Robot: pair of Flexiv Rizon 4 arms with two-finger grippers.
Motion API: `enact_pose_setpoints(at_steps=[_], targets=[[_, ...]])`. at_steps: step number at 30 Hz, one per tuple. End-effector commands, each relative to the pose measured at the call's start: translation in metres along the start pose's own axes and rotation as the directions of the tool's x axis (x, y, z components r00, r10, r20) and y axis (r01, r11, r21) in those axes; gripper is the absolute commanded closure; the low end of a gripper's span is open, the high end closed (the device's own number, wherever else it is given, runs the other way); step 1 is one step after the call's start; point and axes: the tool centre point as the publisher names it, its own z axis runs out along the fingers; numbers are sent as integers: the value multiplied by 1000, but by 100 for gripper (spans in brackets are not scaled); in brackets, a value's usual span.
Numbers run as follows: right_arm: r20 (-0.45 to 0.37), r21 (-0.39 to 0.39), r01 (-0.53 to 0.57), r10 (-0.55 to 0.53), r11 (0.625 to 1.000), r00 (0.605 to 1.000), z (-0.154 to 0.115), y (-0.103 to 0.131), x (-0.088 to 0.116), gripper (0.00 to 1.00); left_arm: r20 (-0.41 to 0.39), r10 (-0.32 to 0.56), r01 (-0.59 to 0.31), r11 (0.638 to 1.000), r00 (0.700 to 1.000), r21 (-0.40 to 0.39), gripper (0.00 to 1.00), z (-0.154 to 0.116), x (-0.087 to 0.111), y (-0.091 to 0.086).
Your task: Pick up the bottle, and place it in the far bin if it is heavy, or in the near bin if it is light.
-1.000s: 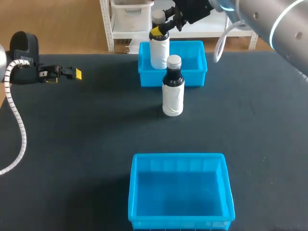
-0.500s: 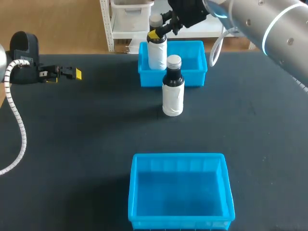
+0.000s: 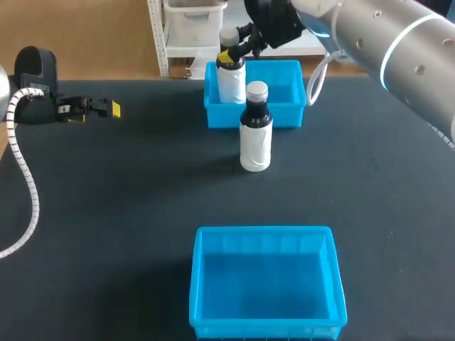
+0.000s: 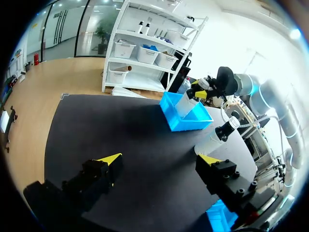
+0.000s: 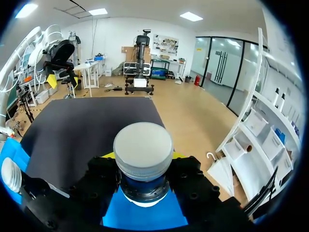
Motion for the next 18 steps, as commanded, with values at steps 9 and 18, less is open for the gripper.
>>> enact_pose_setpoints(at_steps=[9,18], targets=[[-1,-408,-21,23,913,1000,10,-11,5,100,0,0,0,1000,1000,0,0,0,0,0],[-9,-414,-38,38,909,999,14,-12,9,100,0,0,0,1000,1000,0,0,0,0,0]])
